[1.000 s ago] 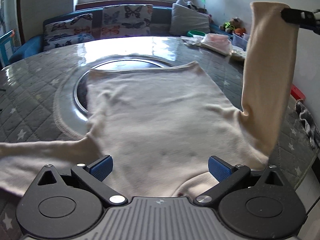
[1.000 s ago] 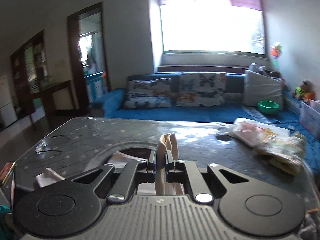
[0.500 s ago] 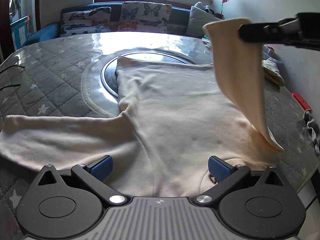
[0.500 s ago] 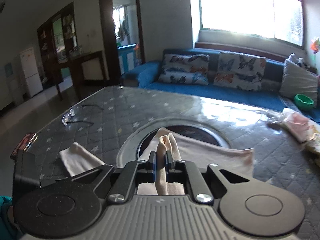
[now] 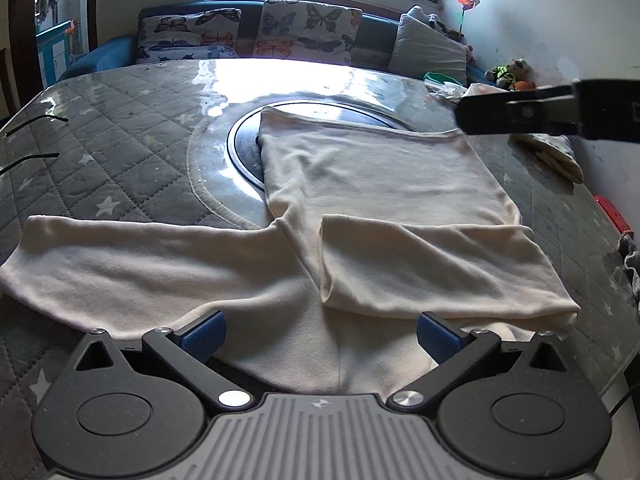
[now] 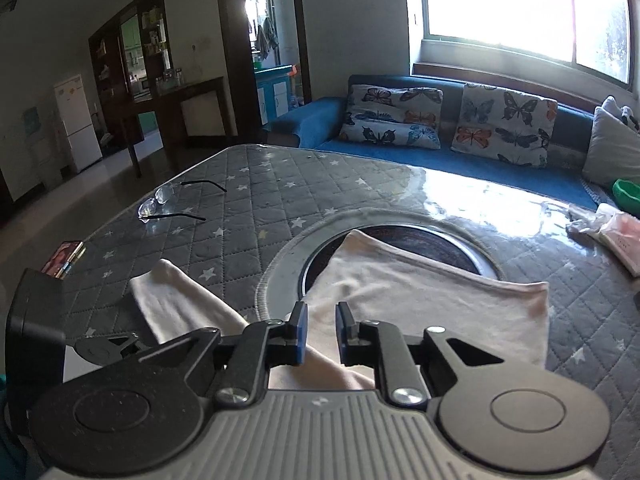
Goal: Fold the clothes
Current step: 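Open the right gripper and withdraw it from the folded sleeve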
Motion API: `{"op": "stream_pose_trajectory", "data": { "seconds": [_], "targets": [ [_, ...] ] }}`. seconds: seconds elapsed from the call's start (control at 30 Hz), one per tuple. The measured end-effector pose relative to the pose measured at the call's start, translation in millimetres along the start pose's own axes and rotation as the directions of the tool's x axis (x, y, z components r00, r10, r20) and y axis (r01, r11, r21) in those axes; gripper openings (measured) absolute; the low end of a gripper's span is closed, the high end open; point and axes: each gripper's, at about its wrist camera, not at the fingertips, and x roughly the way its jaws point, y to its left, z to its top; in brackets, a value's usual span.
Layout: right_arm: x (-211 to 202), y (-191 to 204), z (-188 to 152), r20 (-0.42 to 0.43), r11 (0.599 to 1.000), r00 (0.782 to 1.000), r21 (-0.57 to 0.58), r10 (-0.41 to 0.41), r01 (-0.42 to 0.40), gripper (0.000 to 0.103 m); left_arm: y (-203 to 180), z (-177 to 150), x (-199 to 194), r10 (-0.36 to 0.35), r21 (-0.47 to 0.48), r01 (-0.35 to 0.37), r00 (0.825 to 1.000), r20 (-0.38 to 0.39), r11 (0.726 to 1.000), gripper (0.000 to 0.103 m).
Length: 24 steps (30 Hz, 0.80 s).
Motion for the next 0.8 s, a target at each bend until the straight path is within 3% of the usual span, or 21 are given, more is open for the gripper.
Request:
{"op": "stream_pose_trajectory", "data": {
  "seconds": [0.23, 0.43, 0.6, 0.8],
  "targets": [
    [-15.4, -39.6, -10.2, -0.049, 0.995, 0.994, -0.048, -0.094, 0.092, 0.015, -2.6, 10.8, -1.8, -0.019, -0.011, 0.019, 0.999, 0.031, 1.0, 0.103],
    [-27.0, -86.0, -30.4, -0.134, 0.98, 0.973, -0.091, -0.189, 0.178, 0.015, -15.1, 21.9, 3.2, -0.058, 0.019, 0.058, 0.997, 0.049, 0.998, 0.1],
    [-20.6, -100.4, -64.7, -0.241, 0.983, 0.957, -0.126, -0.163, 0.135, 0.015, -33.0, 29.5, 12.6, -0.109, 0.048, 0.106, 0.992, 0.056, 0.993, 0.087],
    [-9.8, -97.5, -95.6, -0.273, 0.995, 0.959, -0.082, -0.081, 0.06, 0.015, -54.7, 33.0, 25.8, -0.159, 0.093, 0.154, 0.986, 0.048, 0.984, 0.075]
  ]
}}
